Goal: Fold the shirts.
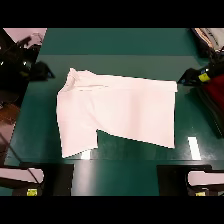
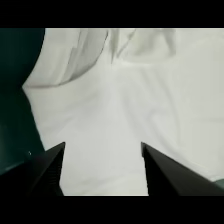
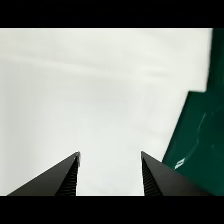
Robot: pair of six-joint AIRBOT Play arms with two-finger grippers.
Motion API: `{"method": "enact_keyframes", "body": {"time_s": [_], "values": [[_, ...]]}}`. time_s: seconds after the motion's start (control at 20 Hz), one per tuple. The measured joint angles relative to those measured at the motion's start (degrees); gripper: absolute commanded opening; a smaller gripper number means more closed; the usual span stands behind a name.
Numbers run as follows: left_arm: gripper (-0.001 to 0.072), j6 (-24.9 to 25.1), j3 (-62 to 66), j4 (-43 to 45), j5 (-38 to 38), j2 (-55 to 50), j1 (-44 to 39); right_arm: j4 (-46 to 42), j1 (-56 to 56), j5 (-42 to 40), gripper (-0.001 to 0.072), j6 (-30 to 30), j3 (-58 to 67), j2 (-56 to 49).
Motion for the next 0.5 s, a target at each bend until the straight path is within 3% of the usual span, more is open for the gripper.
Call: {"method": "enact_keyframes", "body": {"time_s": [0.25, 0.5], "values": [[0.0548, 7.06, -27.02, -0.76, 3.58, 11.63, 5.57, 3.06, -0.22, 0.37, 0.0431, -3.23, -14.14, 9.35], [0.0547, 10.71, -42.77, -1.40, 11.61, 14.91, 6.93, 3.89, -0.28, -0.13, 0.0430, -3.96, -21.70, 15.47]]}}
